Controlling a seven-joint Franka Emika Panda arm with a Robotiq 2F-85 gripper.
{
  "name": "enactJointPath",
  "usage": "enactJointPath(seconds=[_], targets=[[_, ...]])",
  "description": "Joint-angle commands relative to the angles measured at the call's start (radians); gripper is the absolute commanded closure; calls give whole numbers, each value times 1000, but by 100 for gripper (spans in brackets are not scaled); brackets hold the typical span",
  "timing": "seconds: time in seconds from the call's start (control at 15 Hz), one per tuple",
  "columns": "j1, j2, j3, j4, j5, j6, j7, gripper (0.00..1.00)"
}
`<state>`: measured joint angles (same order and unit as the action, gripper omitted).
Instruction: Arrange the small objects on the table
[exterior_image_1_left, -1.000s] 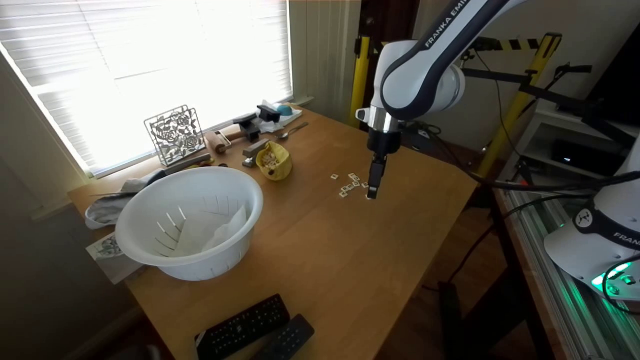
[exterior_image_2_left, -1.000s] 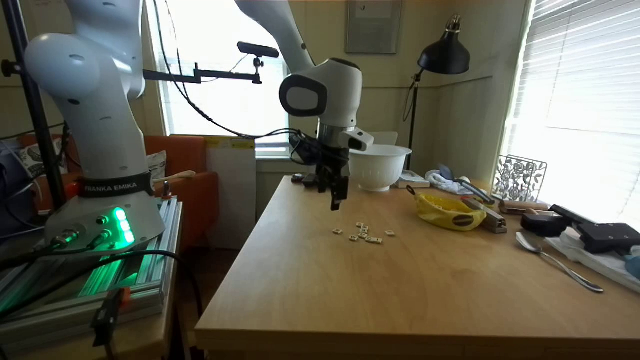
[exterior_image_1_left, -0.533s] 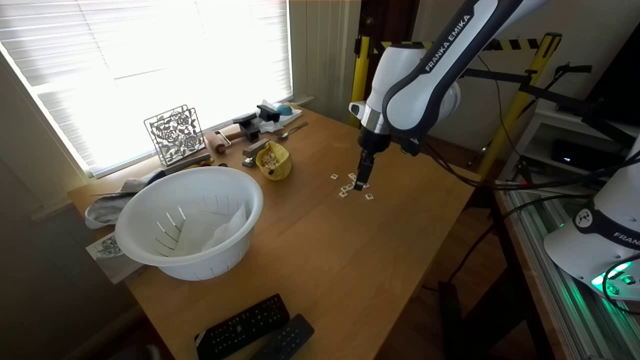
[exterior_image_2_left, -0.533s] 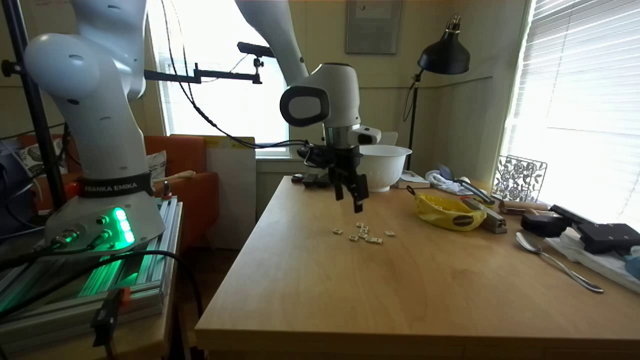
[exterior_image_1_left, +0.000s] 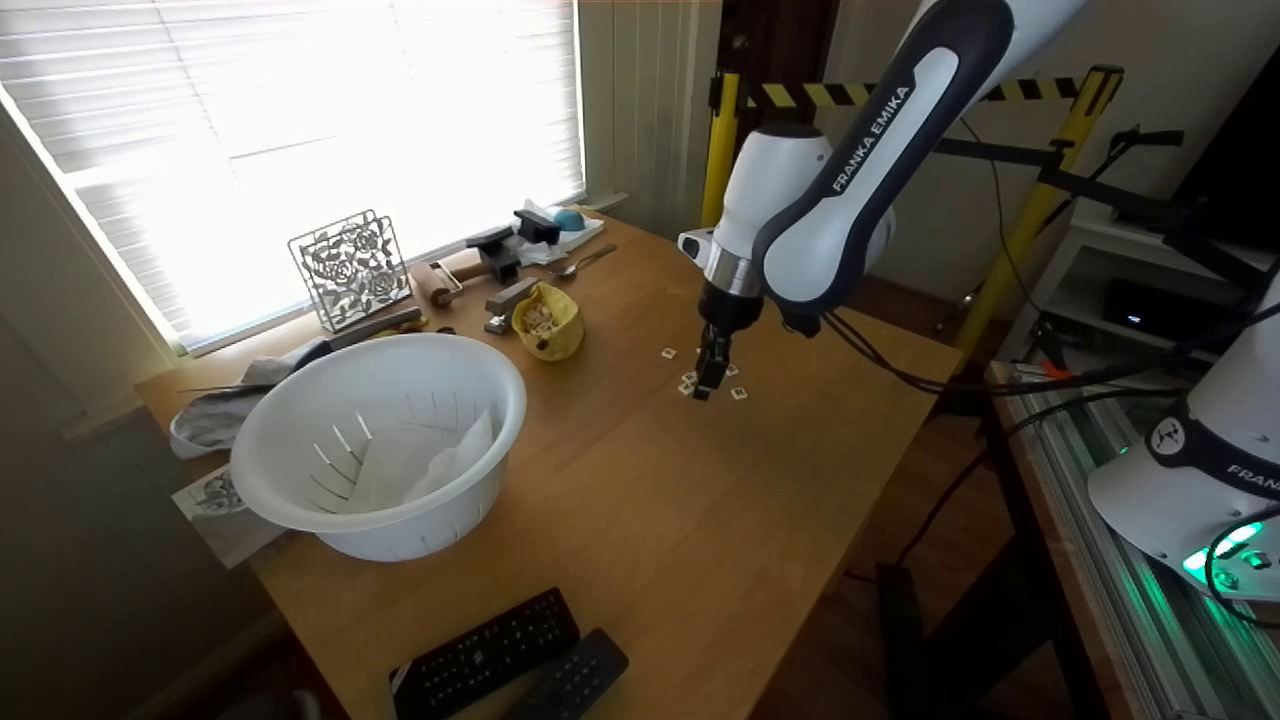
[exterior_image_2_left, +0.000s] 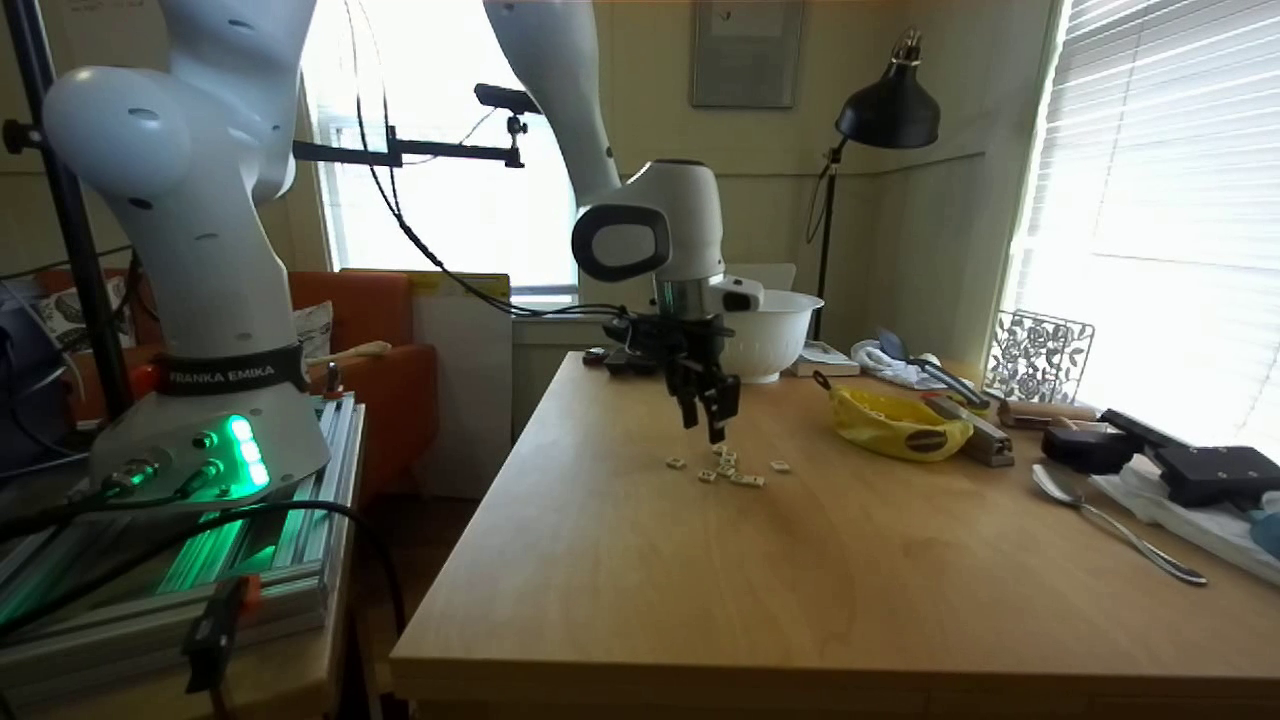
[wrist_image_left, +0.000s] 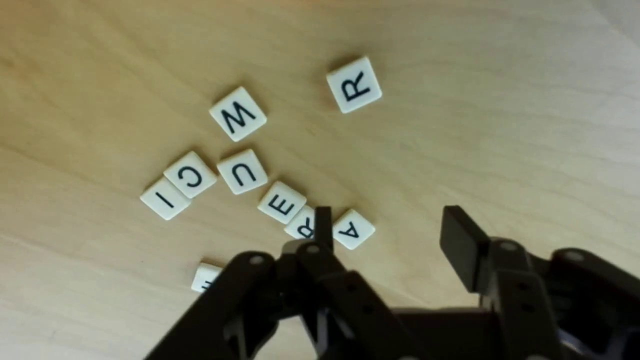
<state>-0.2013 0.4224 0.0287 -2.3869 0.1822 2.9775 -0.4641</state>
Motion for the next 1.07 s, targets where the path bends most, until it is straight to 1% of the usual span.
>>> enactJointPath(seconds=[0.0,0.27,0.33,0.53,0.73,0.87,1.0], targets=[[-40,52,28,43,-81,40,28,70],[-48,79,22,69,-155,43,19,97],[-49,84,21,74,-172,38,18,100],[-47,101,17,86,-211,22,23,100],[-31,111,4,95,-217,9,57,100],[-7,115,-17,101,-195,-8,123,100],[-4,113,-13,105,-176,-37,181,100]])
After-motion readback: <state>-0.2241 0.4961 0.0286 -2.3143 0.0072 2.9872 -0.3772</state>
